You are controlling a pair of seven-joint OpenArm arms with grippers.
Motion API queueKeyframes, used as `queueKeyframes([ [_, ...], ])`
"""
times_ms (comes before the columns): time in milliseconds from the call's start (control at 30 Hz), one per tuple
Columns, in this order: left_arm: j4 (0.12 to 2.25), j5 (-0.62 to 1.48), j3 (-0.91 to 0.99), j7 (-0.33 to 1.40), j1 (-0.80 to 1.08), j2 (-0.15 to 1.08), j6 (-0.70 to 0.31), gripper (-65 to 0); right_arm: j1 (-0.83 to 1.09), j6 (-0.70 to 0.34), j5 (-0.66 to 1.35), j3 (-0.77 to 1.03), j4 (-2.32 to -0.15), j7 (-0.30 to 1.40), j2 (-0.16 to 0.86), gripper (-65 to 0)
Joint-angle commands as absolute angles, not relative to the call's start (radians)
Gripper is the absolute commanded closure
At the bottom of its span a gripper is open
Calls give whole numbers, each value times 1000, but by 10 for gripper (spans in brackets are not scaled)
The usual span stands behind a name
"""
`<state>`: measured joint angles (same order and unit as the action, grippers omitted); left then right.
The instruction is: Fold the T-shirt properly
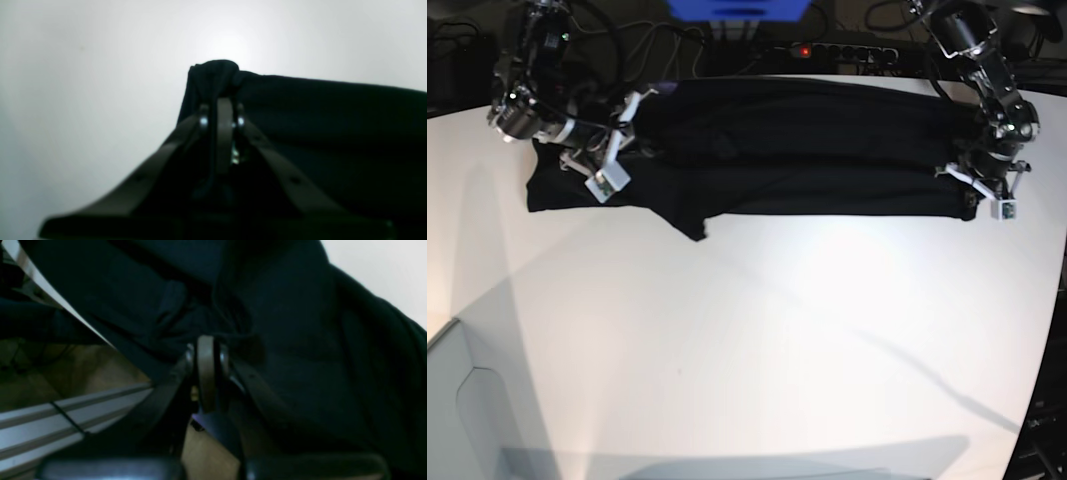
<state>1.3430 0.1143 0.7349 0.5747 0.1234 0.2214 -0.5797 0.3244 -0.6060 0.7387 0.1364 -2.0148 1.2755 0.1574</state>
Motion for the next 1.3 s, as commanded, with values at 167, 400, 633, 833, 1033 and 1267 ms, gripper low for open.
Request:
queueKeyframes([
  [167,1319,113,737,593,119,240,-582,-4,317,-601,762,122,-2034,1262,159,0],
  [400,1319,113,737,593,119,237,-582,-4,326,-601,763,77,-2045,1262,142,0],
  [633,1319,107,737,593,99,237,-582,-4,410,-599,763,44,-2046,1188,145,0],
  [833,1319,105,734,593,99,237,-582,-4,435,-599,763,44,-2046,1176,147,0],
  [1033,1310,105,733,593,85,237,-582,-4,430,-599,871,42,-2046,1179,147,0],
  [1267,1276,107,734,591,84,240,-582,-4,435,-595,912,-15,-2041,1184,148,0],
])
